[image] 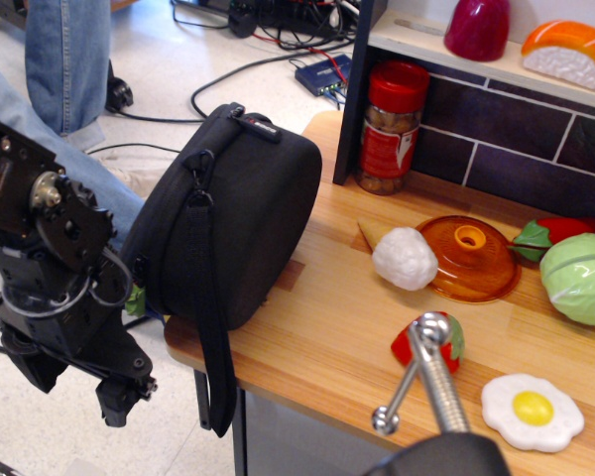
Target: Unzip zipper bag
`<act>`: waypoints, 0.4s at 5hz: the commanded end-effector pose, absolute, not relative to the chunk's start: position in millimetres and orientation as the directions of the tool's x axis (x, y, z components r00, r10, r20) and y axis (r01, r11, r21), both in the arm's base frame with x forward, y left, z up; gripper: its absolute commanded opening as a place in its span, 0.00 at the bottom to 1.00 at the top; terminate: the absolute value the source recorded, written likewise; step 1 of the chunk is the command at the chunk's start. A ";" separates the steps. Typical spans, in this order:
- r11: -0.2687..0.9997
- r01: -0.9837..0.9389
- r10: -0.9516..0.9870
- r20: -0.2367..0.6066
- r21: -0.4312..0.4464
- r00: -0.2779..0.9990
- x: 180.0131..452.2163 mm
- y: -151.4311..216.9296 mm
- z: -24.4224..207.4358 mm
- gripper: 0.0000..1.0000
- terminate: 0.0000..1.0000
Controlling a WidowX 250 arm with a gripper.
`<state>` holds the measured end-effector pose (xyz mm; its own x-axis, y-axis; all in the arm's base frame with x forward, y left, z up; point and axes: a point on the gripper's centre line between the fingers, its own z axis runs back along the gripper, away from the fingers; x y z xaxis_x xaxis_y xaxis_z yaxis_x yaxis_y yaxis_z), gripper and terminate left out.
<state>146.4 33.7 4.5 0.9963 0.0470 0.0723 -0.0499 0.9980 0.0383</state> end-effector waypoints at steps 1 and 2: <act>0.998 -0.050 0.047 0.072 0.038 0.996 146.4 33.7 4.5 1.00 0.00; 1.000 0.012 -0.013 0.141 0.009 0.990 149.7 35.6 28.7 1.00 0.00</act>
<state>145.2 32.5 29.9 0.9907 -0.0145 0.1351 0.0165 0.9998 -0.0138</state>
